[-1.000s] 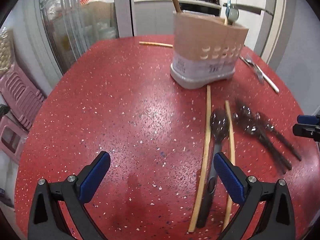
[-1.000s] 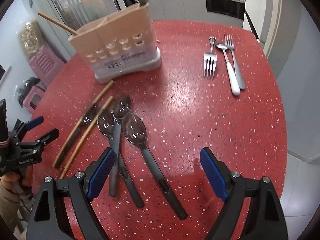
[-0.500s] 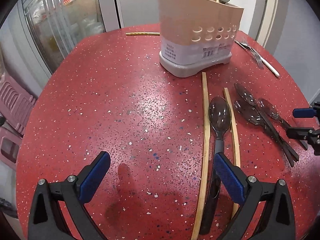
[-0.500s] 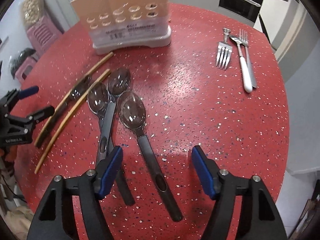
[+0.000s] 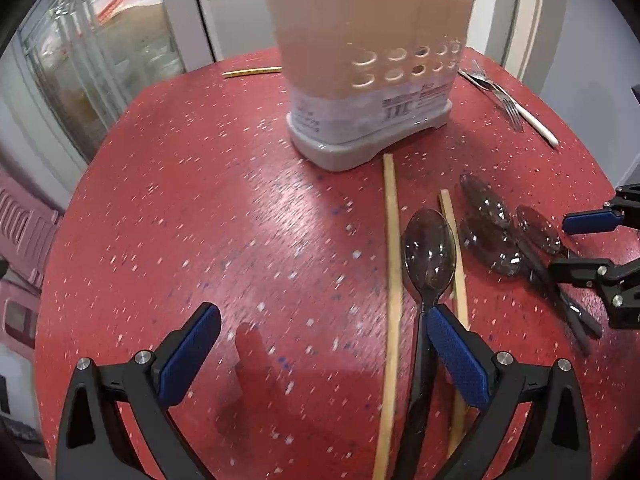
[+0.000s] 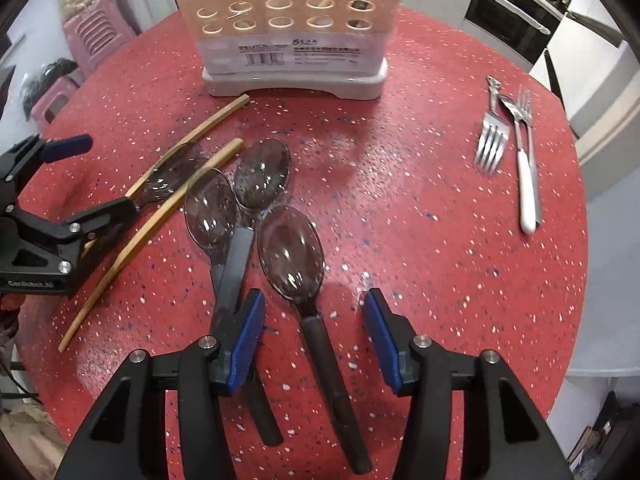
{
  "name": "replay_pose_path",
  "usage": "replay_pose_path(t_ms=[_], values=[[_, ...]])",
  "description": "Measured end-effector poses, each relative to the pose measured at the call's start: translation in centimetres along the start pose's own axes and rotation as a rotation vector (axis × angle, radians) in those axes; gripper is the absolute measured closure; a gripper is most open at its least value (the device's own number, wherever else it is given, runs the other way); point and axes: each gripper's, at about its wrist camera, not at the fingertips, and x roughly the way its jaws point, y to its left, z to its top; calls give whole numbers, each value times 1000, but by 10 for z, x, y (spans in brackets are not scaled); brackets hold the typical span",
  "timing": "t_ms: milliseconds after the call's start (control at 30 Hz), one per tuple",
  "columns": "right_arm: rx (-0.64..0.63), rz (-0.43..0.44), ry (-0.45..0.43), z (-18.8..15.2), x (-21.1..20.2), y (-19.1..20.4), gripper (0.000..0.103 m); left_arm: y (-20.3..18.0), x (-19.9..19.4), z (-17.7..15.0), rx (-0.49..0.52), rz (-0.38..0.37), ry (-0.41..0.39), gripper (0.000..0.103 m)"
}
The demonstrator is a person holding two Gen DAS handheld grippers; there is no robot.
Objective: Organize utensils
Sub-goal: 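Grasp a dark spoon by its handle with the right tool while the left tool grasps a wooden chopstick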
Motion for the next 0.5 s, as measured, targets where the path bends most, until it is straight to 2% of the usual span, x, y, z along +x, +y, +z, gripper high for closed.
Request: replay_pose_path(t_ms=[200,500], values=[[-16,17,15,9,1,4,54,-4,2,12,21,-25,10,0],[-24,34,4,10,4,-7,55,20,-6,2,-45,-30,-3,0]])
